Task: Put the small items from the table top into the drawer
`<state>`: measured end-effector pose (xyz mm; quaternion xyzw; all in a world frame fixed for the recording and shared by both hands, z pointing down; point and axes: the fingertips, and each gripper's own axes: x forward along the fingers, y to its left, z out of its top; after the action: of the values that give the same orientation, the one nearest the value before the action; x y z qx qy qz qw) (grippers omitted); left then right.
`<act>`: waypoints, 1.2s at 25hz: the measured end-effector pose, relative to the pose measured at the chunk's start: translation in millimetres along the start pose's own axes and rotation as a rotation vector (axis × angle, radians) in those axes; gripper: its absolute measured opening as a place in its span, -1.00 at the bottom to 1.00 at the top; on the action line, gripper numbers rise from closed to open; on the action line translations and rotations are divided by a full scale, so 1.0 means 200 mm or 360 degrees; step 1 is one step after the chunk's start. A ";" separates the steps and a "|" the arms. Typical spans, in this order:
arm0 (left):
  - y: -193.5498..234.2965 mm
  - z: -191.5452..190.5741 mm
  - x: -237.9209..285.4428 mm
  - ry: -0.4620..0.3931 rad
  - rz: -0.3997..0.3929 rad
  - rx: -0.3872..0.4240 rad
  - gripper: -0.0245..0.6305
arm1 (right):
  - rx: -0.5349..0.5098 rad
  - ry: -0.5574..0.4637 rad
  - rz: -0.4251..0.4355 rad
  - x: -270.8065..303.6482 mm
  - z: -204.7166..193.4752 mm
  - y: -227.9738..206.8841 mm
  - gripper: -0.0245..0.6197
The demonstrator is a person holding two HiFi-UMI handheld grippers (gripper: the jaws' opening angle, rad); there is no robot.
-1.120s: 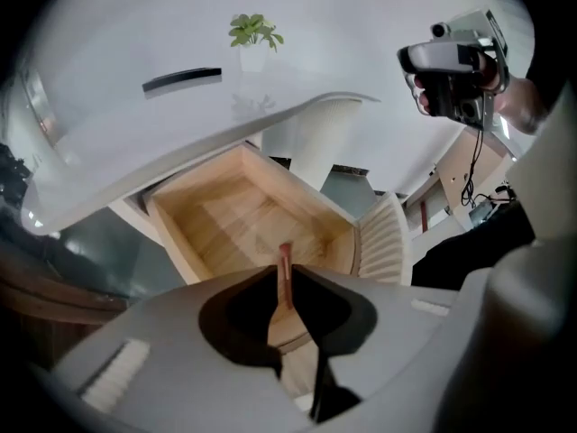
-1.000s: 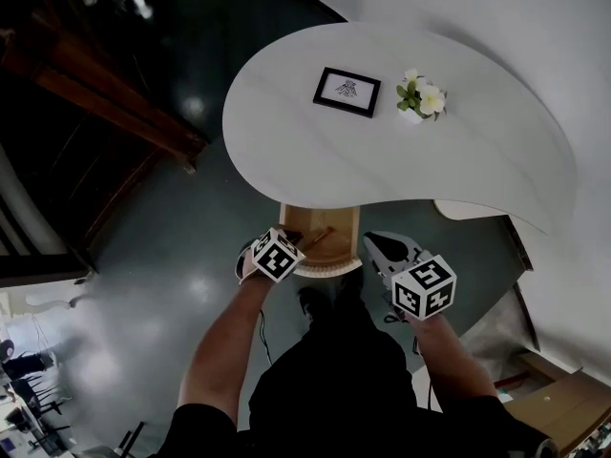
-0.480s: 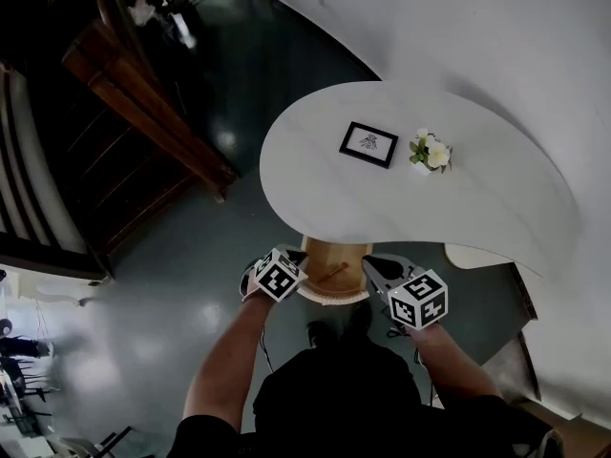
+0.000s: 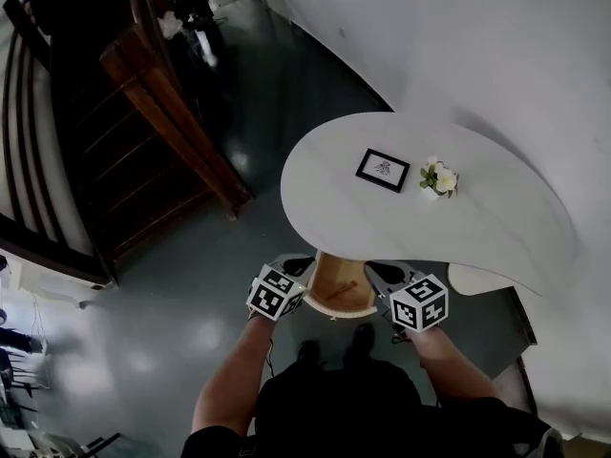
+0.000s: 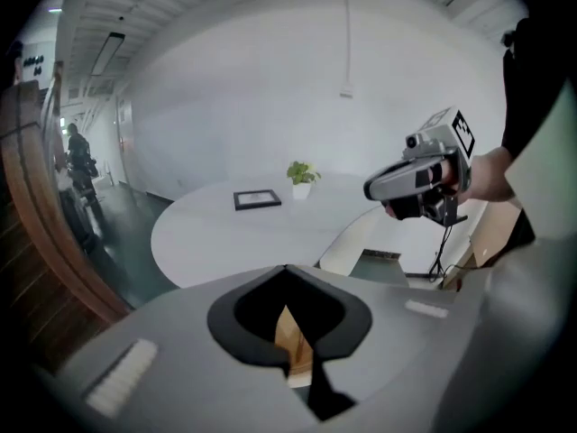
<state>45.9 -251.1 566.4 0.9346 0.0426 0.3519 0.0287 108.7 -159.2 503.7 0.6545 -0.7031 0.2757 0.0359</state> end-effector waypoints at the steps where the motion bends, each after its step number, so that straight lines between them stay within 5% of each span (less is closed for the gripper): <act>1: 0.01 0.03 -0.04 -0.0072 -0.0011 -0.0052 -0.90 | 0.0002 -0.0015 -0.0020 0.00 0.02 0.02 -0.93; 5: 0.07 0.19 -0.26 -0.0420 -0.0026 -0.0296 -0.90 | -0.0001 -0.0088 -0.0122 -0.03 0.09 0.11 -0.93; 12: 0.02 0.31 -0.57 -0.0695 -0.0146 -0.0153 -0.90 | 0.0034 -0.0234 -0.0320 -0.12 0.16 0.31 -0.93; 20: 0.01 0.26 -0.79 -0.0785 -0.0229 -0.0087 -0.89 | -0.0053 -0.0351 -0.0516 -0.25 0.19 0.61 -0.93; 30: 0.00 0.35 -0.91 -0.0856 -0.0193 -0.0071 -0.89 | -0.0149 -0.0484 -0.0559 -0.41 0.34 0.69 -0.93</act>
<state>-44.1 -271.1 393.6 0.9893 0.0815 0.0898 0.0806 12.5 -116.8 365.5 0.7984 -0.5878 0.1305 0.0073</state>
